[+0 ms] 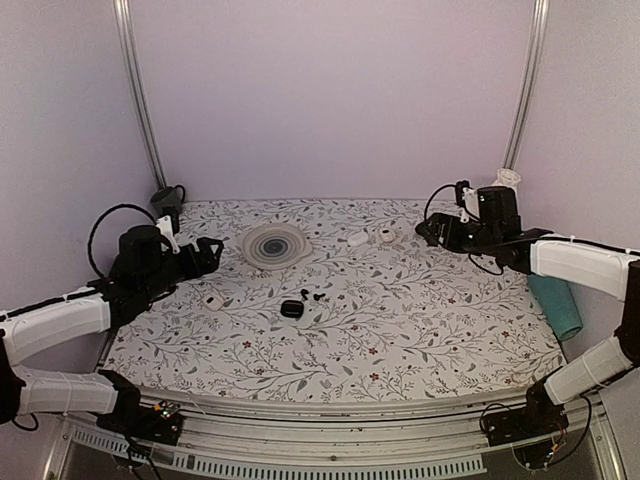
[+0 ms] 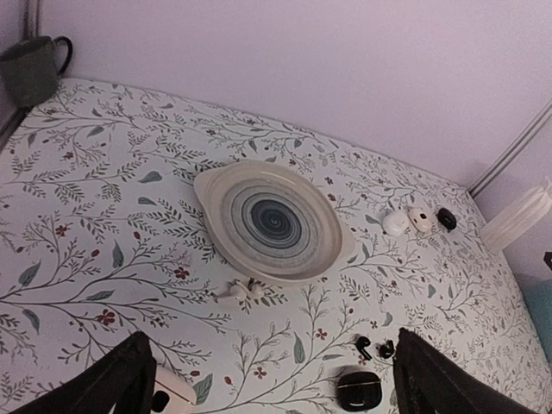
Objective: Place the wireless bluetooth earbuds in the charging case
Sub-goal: Move the charging case to the center of the board.
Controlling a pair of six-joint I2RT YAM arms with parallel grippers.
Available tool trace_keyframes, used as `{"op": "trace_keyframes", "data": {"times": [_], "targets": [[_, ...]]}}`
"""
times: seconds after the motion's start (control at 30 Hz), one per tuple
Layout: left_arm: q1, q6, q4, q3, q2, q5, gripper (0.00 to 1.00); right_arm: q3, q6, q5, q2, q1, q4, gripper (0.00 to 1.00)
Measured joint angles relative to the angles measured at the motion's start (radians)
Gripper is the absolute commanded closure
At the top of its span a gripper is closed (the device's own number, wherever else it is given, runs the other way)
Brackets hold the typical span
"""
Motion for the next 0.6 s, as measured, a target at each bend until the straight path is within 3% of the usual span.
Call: {"op": "trace_keyframes", "data": {"times": [0.17, 0.33, 0.6], "targets": [[-0.096, -0.078, -0.049, 0.041, 0.103, 0.031, 0.04, 0.02, 0.026, -0.011, 0.021, 0.192, -0.032, 0.01], [-0.19, -0.177, -0.075, 0.065, 0.215, 0.065, 0.04, 0.06, 0.08, -0.024, 0.168, 0.374, -0.052, 0.03], [-0.189, -0.256, -0.096, 0.063, 0.216, 0.109, 0.04, 0.346, 0.108, -0.045, 0.496, 0.592, -0.111, 0.16]]}}
